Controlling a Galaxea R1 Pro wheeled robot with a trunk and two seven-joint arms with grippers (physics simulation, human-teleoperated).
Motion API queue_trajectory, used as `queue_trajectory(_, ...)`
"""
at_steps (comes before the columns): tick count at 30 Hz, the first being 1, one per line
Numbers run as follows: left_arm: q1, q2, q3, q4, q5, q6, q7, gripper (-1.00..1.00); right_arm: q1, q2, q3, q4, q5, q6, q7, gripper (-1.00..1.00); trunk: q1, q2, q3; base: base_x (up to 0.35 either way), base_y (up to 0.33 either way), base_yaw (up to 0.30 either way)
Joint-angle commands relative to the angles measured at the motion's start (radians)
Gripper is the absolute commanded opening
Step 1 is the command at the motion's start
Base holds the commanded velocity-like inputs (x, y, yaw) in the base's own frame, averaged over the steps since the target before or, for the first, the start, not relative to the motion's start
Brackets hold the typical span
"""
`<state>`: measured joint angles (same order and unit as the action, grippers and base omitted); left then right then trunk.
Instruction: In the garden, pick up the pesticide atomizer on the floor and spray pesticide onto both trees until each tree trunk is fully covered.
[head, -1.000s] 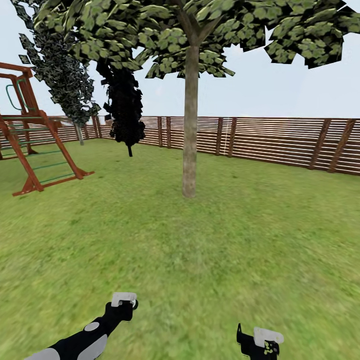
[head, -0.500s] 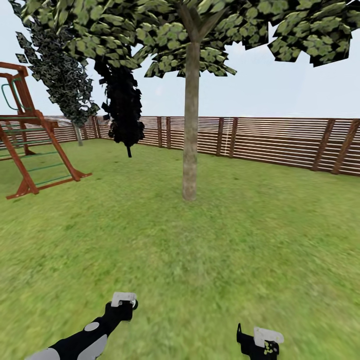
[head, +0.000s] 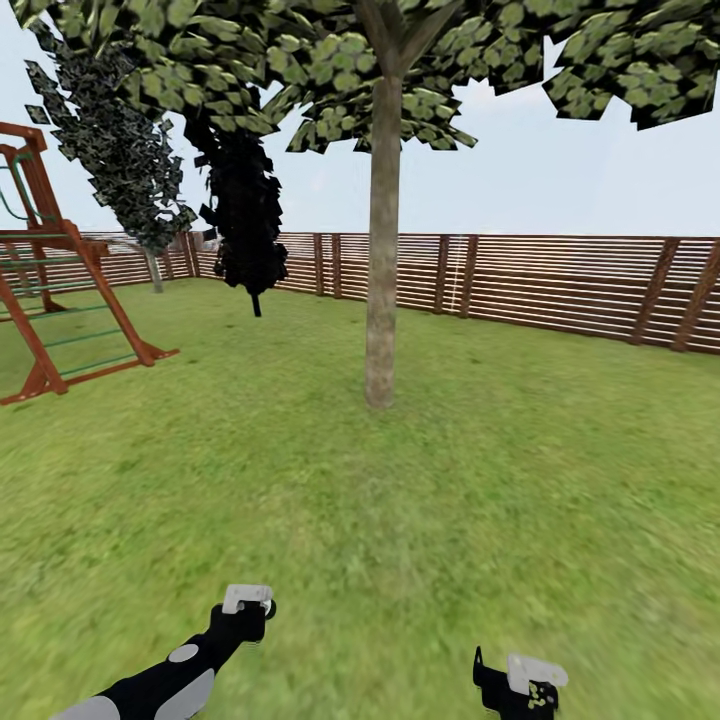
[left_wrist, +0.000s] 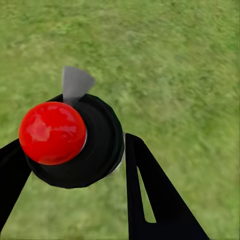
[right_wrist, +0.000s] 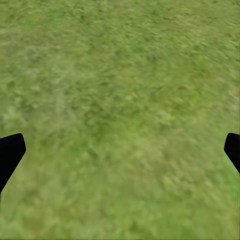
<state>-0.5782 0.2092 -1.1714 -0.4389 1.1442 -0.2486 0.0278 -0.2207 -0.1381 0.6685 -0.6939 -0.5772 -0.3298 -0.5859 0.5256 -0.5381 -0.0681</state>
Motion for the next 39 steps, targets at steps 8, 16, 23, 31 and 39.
queue_trajectory(8,-0.002,0.001,-0.008,-0.002,0.009,-0.005,0.002,-1.0,-0.002,-0.002,0.008,-0.001,-0.01,-0.006,-0.005,1.0,0.001,-0.002,-0.002,0.334,0.0,-0.137)
queue_trajectory(16,-0.002,0.001,-0.008,-0.002,0.009,-0.005,0.003,-1.0,-0.002,-0.002,0.008,-0.001,-0.01,-0.006,-0.006,1.0,0.001,-0.002,-0.002,0.334,0.0,-0.12)
queue_trajectory(23,-0.002,0.001,-0.008,-0.002,0.009,-0.005,0.003,-1.0,-0.002,-0.002,0.008,-0.001,-0.01,-0.005,-0.005,1.0,0.001,-0.002,-0.002,0.334,0.0,-0.05)
queue_trajectory(31,-0.002,0.001,-0.008,-0.001,0.009,-0.005,0.003,-1.0,-0.002,-0.002,0.008,-0.001,-0.01,-0.006,-0.005,1.0,0.001,-0.002,-0.002,0.334,0.0,-0.081)
queue_trajectory(39,-0.002,0.001,-0.008,-0.001,0.009,-0.005,0.003,-1.0,-0.002,-0.002,0.008,-0.001,-0.01,-0.005,-0.005,1.0,0.001,-0.002,-0.002,0.334,0.0,-0.005)
